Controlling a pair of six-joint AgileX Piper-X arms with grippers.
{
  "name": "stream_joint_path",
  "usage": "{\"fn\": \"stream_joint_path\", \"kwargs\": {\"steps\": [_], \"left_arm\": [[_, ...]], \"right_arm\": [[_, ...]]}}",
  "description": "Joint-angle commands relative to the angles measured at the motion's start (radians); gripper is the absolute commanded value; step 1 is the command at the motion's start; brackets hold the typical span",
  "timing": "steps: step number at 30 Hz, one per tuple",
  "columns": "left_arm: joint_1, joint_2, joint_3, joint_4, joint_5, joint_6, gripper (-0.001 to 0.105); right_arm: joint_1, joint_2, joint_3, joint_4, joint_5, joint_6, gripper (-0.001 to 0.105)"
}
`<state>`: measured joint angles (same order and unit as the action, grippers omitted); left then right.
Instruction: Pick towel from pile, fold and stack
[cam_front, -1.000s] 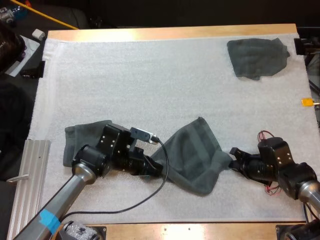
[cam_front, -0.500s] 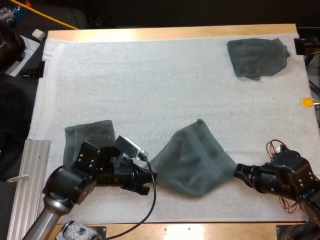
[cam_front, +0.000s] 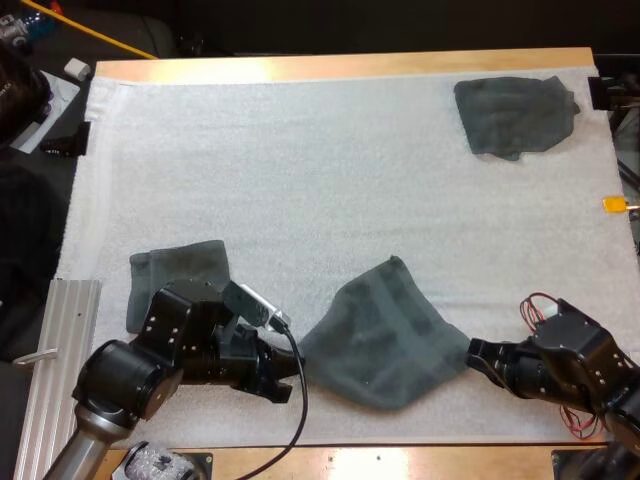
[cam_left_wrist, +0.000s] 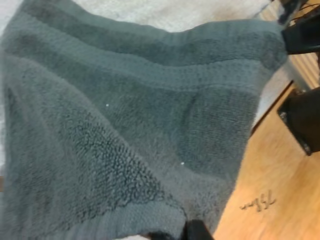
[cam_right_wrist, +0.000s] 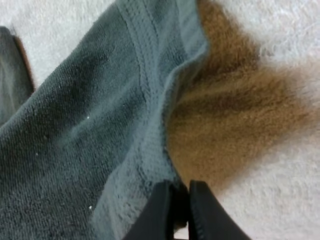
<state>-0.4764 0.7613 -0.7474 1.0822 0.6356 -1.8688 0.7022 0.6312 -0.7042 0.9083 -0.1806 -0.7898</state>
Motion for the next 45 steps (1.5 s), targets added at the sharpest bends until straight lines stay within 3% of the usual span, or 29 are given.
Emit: {"fn": "stream_joint_path", "kwargs": {"steps": [1, 6, 17, 21, 31, 40, 45], "left_arm": [[-0.006, -0.003, -0.004, 0.008, -0.04, 0.019, 0.0], [-0.007, 0.04, -0.001, -0.018, -0.107, 0.052, 0.0], [-0.019, 0.284, 0.007, -0.216, -0.124, 0.048, 0.0], [-0.013, 0.176, 0.0, -0.165, -0.119, 0.037, 0.0], [-0.014, 0.164, -0.001, -0.323, -0.05, -0.041, 0.0], [-0.014, 0.242, -0.002, -0.36, -0.134, -0.043, 0.0], [-0.018, 0.223, -0.004, -0.293, -0.114, -0.037, 0.0]], "right_arm": [[-0.005, -0.005, -0.009, 0.02, -0.003, -0.01, 0.0], [-0.006, 0.029, -0.009, 0.012, 0.024, -0.001, 0.0], [-0.003, 0.222, 0.017, -0.162, 0.147, 0.035, 0.0], [-0.002, 0.176, 0.004, -0.099, 0.168, 0.051, 0.0], [-0.005, 0.232, 0.002, -0.12, 0.166, 0.062, 0.0], [-0.007, 0.331, -0.002, -0.15, 0.215, 0.082, 0.0], [-0.008, 0.322, -0.009, -0.136, 0.192, 0.039, 0.0]]}}
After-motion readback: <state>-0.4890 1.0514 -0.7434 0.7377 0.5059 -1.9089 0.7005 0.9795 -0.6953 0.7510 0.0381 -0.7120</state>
